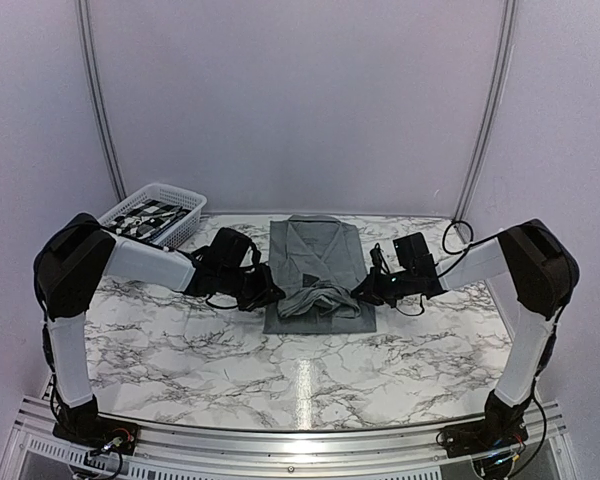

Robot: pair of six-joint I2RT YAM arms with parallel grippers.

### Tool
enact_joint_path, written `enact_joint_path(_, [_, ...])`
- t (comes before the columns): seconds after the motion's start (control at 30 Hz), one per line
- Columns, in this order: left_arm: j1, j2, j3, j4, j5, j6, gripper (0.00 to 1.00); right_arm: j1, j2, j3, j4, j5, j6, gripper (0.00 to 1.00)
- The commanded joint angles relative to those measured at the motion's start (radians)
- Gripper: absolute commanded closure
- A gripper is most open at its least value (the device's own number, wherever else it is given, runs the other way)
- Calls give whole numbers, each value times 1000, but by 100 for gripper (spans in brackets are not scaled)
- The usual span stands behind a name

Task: Fold and stack the long sleeve shirts
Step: Fold the rectangle-folded shirt at the center of the board.

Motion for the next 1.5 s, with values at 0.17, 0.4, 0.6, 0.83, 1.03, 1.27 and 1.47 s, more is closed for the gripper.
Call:
enact_joint_path(0.17, [44,64,138,-48,11,36,75,-11,-13,101,-56,12,-1,94])
enact_joint_path(0.4, [75,49,159,-71,7,77,46,-19,-50,125,-81,29,-2,69])
enact_joint_path(0.6, [91,14,158,-66,2,117,31,-31,-100,123,-109,65,-15,54])
enact_joint_path(0.83, [109,-42,148,-76,-37,173,21,-42,-167,125,-151,124,-55,38])
enact_joint_path(1.03, [119,-111,129,-125,-131,227,18,-42,-225,106,-196,168,-83,33])
enact_joint_path(1.27, [106,-191,73,-143,-152,253,35,12,-332,26,-206,214,-145,54])
enact_joint_path(1.47, [31,-153,75,-147,-134,271,66,127,-325,-32,-170,228,-167,78])
